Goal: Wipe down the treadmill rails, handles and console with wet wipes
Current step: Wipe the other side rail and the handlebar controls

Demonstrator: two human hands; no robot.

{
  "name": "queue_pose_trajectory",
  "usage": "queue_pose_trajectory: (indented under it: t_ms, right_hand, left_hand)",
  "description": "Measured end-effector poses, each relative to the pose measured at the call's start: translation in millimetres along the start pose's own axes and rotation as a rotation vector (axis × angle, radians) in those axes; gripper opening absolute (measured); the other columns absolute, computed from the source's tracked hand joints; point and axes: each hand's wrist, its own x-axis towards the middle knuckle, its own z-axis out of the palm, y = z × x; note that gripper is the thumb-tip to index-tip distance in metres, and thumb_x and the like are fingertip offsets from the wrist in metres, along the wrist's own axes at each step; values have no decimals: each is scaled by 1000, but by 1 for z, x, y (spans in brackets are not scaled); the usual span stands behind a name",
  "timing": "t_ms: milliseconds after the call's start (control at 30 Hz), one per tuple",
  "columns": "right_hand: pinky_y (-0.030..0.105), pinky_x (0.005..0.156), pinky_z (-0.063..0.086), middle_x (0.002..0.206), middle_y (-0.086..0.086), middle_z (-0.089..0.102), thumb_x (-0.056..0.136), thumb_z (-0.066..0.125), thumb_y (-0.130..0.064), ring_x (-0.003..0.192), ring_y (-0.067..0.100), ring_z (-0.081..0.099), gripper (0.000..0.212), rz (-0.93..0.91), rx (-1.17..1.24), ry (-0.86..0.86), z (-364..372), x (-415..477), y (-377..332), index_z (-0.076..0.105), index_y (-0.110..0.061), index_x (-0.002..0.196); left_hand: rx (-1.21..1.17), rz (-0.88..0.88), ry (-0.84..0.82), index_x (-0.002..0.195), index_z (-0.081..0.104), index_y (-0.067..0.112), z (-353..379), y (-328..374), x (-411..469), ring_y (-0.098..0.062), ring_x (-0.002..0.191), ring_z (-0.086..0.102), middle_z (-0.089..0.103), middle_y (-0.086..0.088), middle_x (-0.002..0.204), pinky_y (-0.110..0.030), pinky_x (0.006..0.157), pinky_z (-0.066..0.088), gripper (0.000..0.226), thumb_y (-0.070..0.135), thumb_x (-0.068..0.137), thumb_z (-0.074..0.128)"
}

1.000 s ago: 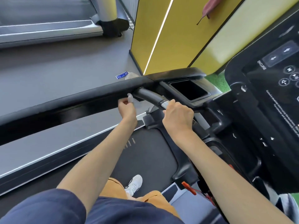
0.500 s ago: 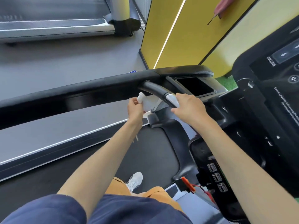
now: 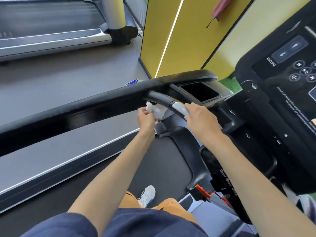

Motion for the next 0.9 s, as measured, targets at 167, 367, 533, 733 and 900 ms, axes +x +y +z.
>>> queue_pose_trajectory:
  t_ms: [167,367,533,733,900]
  right_hand:
    - [33,68,33,107,7,57,94,43,-3,100,31,55,22,90,0,112,1,-17,-1,55,-7,111]
    - [40,93,40,117,15,63,87,42,7,110,35,54,37,321,125,244,-5,-49,6,58,0,119]
    - [40,103,33,111,19,67,83,48,12,104,38,57,40,433,123,358,-1,-71,2,60,3,120]
    - [44,116,19,123,22,61,80,56,10,124,35,50,45,491,99,377,10,-80,-7,56,5,124]
    - [47,115,20,133,21,55,90,49,-2,132,35,42,38,658,43,414,11,-83,0,55,1,128]
  left_hand:
    - [54,-31,7,81,45,21,28,11,-8,-19,73,51,53,-4,84,-38,79,53,16,13,95,44]
    - [257,45,-138,79,40,26,41,-10,-64,-18,82,57,55,-8,86,-37,74,49,17,11,80,32]
    - [452,226,-384,88,43,9,32,-16,-105,-8,65,41,47,4,69,-31,59,33,9,8,94,36]
    - [691,396,-617,89,40,20,19,-14,-103,-14,61,43,52,1,67,-29,54,31,17,4,91,35]
    - [374,457,-729,86,48,20,19,30,-91,-13,68,54,59,4,73,-32,63,47,16,6,94,45]
